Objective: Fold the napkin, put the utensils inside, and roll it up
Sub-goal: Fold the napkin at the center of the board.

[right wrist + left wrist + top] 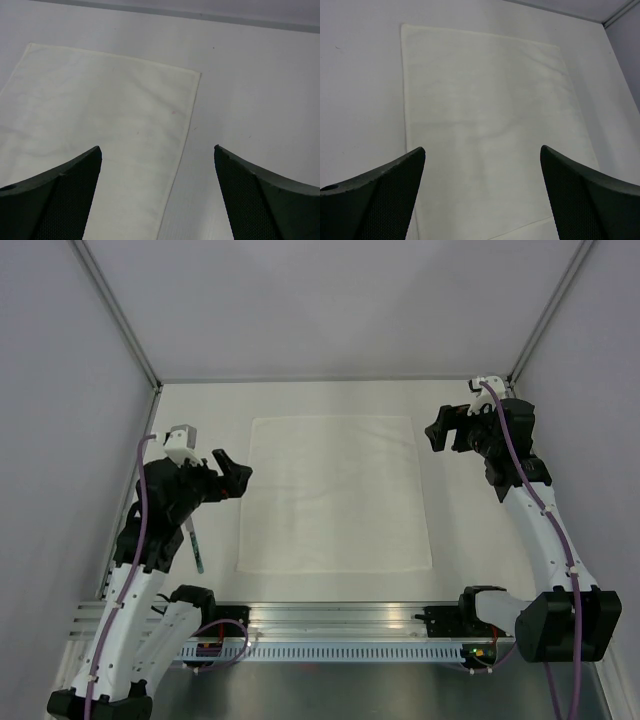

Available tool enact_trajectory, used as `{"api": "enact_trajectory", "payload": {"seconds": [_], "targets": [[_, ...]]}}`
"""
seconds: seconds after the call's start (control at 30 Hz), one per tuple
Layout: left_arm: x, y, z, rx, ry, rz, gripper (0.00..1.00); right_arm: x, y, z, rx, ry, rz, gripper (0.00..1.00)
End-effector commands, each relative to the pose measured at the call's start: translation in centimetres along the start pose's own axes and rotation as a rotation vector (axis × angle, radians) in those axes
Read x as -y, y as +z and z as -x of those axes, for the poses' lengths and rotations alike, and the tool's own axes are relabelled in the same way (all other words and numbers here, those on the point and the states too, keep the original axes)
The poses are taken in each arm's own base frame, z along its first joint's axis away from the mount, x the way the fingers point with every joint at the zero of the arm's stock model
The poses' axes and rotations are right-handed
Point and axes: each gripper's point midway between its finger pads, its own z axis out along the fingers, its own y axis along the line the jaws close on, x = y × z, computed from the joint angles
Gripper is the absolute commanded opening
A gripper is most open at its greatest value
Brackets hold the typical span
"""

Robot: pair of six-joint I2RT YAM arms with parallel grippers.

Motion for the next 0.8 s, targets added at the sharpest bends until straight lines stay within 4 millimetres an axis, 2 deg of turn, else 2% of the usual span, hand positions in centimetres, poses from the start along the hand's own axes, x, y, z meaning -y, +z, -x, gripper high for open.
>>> {"api": "enact_trajectory", "payload": {"seconds": [0.0,0.17,0.23,0.27,0.3,0.37,0.4,0.43,0.47,0.5,0.53,0.57,0.6,0.63,0.7,0.73,0.77], "targets": [[0.8,-0.1,0.5,-0.006,0.042,-0.044,1.0,0.0,-0.8,1.7,0.04,-0.016,-0.014,0.98],[2.2,1.0,0.9,-0.034,0.011,-0.102,1.0,-0.4,-1.2,2.1,0.03,-0.018,0.005,0.98],[4.0,2.0,-0.1,-0.089,0.004,-0.138,1.0,-0.4,-1.1,2.1,0.019,-0.014,0.007,0.98],[5.2,2.0,0.5,-0.079,0.002,-0.147,1.0,-0.4,-1.3,2.3,0.009,-0.011,0.005,0.98],[6.9,2.6,-0.6,-0.103,0.039,-0.145,1.0,-0.5,-1.3,2.5,0.004,-0.011,0.006,0.98],[9.8,3.2,-1.0,-0.109,0.063,-0.174,1.0,-0.6,-1.4,3.3,-0.016,0.003,0.006,0.98],[12.0,3.8,-2.8,-0.143,0.098,-0.201,1.0,-0.5,-1.0,3.2,-0.036,0.013,0.007,0.98],[13.6,4.4,-3.2,-0.13,0.107,-0.224,1.0,-0.5,-1.1,3.1,-0.054,0.027,0.008,0.98],[14.5,4.9,-4.4,-0.139,0.122,-0.231,1.0,-0.7,-1.2,4.0,-0.043,0.026,0.01,0.98],[16.2,4.9,-5.9,-0.144,0.154,-0.246,0.99,-0.6,-1.0,3.9,-0.053,0.034,0.009,0.98],[16.9,6.2,-8.3,-0.187,0.188,-0.234,0.98,-0.7,-1.1,4.1,-0.054,0.039,0.009,0.98],[18.3,6.6,-8.9,-0.178,0.205,-0.255,0.97,-0.8,-1.3,4.4,-0.059,0.044,0.015,0.98],[20.0,6.4,-10.7,-0.19,0.25,-0.268,0.97,-0.8,-1.4,4.5,-0.057,0.045,0.012,0.98],[20.7,7.5,-13.2,-0.225,0.318,-0.258,0.96,-0.8,-1.4,4.6,-0.057,0.048,0.006,0.98],[23.7,7.4,-15.3,-0.212,0.388,-0.285,0.95,-0.4,-1.5,4.8,-0.052,0.064,-0.014,0.98],[24.5,7.5,-16.3,-0.21,0.431,-0.295,0.94,-0.4,-1.5,4.9,-0.051,0.069,-0.016,0.98],[26.2,7.9,-18.5,-0.223,0.469,-0.32,0.94,-0.3,-1.5,4.6,-0.055,0.078,-0.022,0.98]]}}
